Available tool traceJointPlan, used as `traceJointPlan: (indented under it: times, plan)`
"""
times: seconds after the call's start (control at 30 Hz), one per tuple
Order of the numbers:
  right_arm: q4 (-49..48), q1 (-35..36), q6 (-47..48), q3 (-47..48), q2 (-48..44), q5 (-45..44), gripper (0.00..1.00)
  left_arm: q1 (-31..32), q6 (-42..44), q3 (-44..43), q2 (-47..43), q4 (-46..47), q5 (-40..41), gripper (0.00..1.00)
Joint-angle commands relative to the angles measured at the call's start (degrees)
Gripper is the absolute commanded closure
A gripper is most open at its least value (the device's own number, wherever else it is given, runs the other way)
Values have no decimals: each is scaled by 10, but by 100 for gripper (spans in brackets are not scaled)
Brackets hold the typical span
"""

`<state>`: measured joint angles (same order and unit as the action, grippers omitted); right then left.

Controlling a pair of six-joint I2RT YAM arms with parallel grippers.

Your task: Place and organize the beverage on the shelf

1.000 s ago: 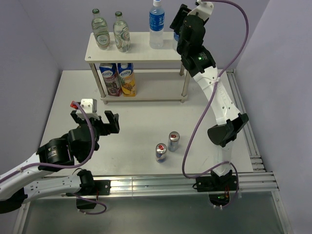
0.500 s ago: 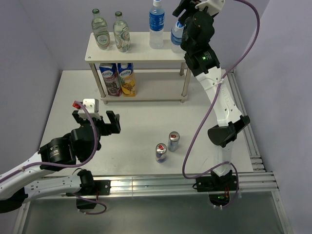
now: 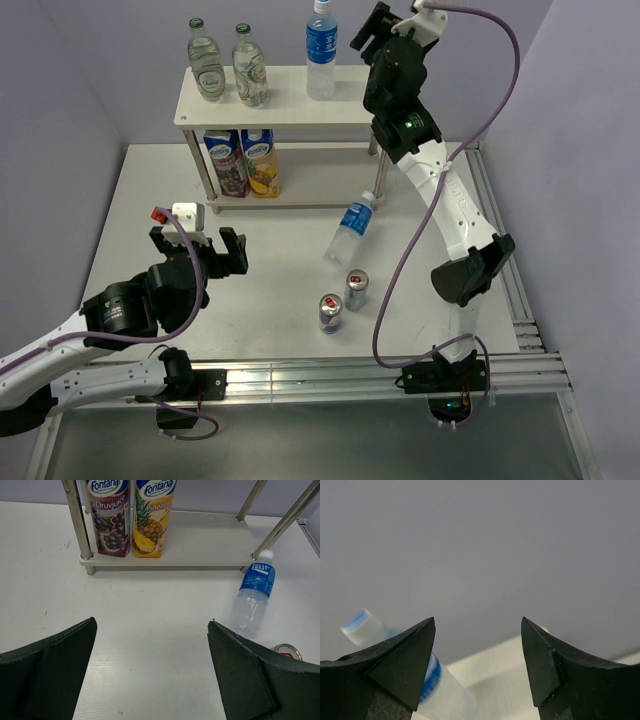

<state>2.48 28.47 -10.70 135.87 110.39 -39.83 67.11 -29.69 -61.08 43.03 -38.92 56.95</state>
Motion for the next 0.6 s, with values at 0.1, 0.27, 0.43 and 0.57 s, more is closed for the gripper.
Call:
traceJointPlan:
  times: [0.1, 0.27, 0.43, 0.57]
  plan:
    - [-100, 13, -5, -214, -187, -43, 23, 2, -7, -2, 0, -2, 8, 1]
    - [-9, 37, -53, -299, -281, -73, 15, 3, -6, -3, -5, 0, 4, 1]
    - [141, 63, -196, -402, -387, -46, 7, 3, -5, -3, -9, 2, 1, 1]
    - [230, 79, -291, -553, -442, -23, 7, 3, -1, 0, -13, 8, -13, 1]
